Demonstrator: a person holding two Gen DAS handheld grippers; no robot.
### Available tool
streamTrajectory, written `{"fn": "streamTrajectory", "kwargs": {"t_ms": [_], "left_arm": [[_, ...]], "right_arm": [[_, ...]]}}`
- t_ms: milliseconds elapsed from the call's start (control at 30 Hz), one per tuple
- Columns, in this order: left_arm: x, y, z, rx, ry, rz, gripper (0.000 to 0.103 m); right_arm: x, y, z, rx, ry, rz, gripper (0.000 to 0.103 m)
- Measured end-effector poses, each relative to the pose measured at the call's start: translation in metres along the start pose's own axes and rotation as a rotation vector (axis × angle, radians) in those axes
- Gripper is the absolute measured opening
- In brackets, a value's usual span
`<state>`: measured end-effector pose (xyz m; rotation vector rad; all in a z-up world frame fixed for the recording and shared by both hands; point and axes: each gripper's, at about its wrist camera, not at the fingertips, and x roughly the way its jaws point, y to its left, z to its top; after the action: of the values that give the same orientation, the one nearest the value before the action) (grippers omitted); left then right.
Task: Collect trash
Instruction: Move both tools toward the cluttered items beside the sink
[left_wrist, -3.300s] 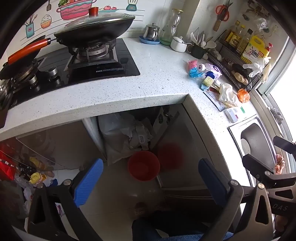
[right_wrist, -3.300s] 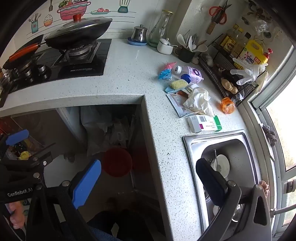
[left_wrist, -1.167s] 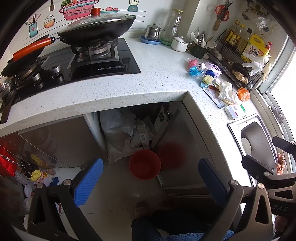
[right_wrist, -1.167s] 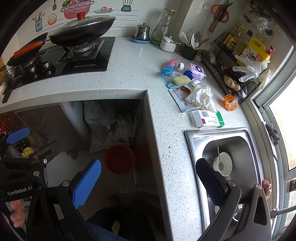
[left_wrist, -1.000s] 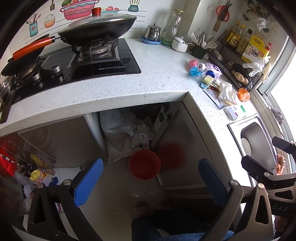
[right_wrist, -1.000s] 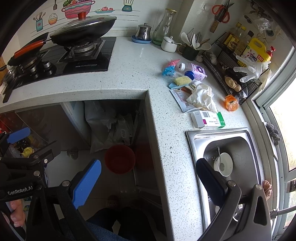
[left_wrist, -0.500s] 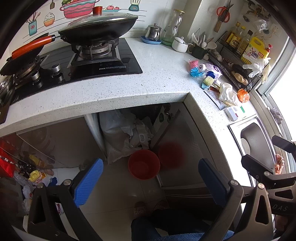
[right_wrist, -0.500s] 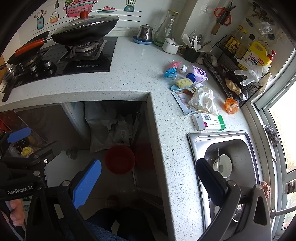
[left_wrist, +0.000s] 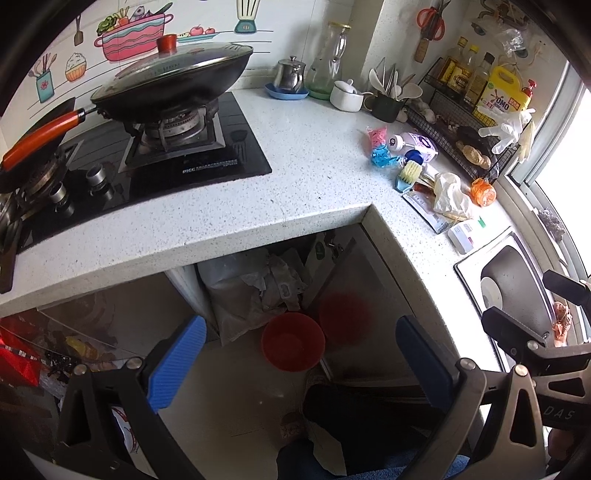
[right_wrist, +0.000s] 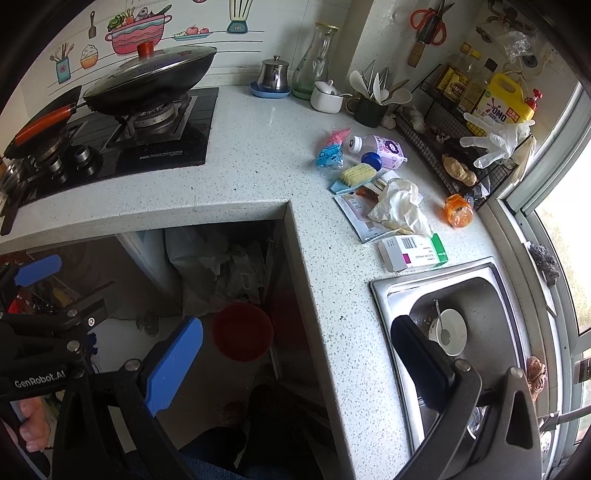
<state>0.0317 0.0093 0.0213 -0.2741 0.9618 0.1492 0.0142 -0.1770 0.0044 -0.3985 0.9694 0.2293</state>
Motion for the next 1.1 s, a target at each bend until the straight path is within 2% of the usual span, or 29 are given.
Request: {"fn": "streamTrajectory", "kwargs": {"t_ms": [233,600,867,1000,1100], "left_arm": [[0.015,-0.027,0.049,0.115,-0.029,-0.006,0.102],[0.077,-0.091,0.135,0.252,-0.011,-0.073,0.102],[0.135,-0.133,0.185,0.298,0.023,-0.088,0.102],[0.175,-0.148,0.202,0.313,0.066,-0.094,0.102],[0.206,-0.156,0.209,0.323,0.115,-0.088,0.102]], "right_arm": [[0.009,-0.024,0.020,0.093,-0.028,-0.008,0.102],[0.044,-0.085,0.060,0.271,-0.030,-0.076,0.102],[0.085,-0.131,0.088,0.343,-0.004,-0.120,0.102],[0.114,-0.152,0.099,0.354,0.014,-0.106,0.102],[0.139,-0.164,0.106,0.351,0.044,-0.099,0.094]]}}
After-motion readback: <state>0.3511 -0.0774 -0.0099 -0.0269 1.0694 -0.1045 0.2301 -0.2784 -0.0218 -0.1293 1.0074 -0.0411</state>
